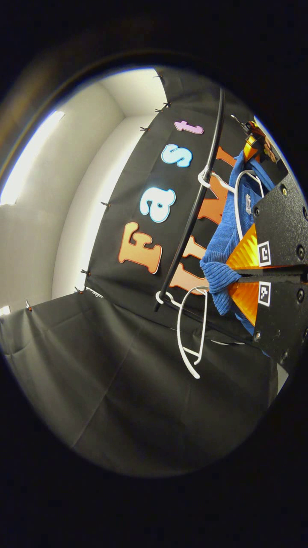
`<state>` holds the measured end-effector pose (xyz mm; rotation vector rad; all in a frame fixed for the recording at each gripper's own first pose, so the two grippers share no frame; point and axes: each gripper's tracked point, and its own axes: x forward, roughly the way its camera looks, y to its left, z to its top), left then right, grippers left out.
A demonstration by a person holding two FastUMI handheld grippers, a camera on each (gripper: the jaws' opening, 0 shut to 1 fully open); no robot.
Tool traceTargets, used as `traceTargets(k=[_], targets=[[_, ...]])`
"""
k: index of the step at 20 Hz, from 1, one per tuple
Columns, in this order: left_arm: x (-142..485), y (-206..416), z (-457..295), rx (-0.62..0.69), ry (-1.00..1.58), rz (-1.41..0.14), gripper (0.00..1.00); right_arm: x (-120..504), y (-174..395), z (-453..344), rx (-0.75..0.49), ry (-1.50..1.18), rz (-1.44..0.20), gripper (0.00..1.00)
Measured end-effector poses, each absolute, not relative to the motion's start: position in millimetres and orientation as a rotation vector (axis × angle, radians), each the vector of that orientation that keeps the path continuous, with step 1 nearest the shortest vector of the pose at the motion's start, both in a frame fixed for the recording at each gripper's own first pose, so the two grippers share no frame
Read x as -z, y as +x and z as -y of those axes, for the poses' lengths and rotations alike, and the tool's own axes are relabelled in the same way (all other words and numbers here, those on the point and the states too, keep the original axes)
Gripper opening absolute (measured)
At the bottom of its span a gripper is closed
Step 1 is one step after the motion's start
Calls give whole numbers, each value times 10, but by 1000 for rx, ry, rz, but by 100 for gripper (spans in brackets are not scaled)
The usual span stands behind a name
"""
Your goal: Grasp the clothes on the hanger with both hands and then place them into the laundry hamper below.
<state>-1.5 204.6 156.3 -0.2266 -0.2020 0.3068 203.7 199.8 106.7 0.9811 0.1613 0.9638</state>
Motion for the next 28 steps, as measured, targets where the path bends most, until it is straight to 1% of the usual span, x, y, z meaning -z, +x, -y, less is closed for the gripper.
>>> traceTargets(k=[6, 9, 11, 15, 18, 22, 28], targets=[[-1496, 196, -2300, -277, -290, 166, 0, -861, 2256, -2015, -910, 967, -237, 7], [-1349, 207, -2552, -340, -281, 131, 0, -679, 2423, -2007, -849, 965, -287, 7], [-1254, 195, -2614, -352, -299, 114, 0, -621, 2462, -2009, -834, 980, -308, 7], [-898, 191, -2683, -387, -293, 49, 0, -390, 2495, -2033, -798, 926, -349, 7], [-633, 174, -2712, -400, -340, 11, 0, -222, 2541, -2049, -766, 902, -378, 7], [-338, 58, -2752, -434, -338, -36, 0, 56, 2485, -2052, -735, 843, -422, 7], [126, -145, -2743, -471, -330, -118, 0, 535, 2399, -2024, -646, 803, -512, 7]])
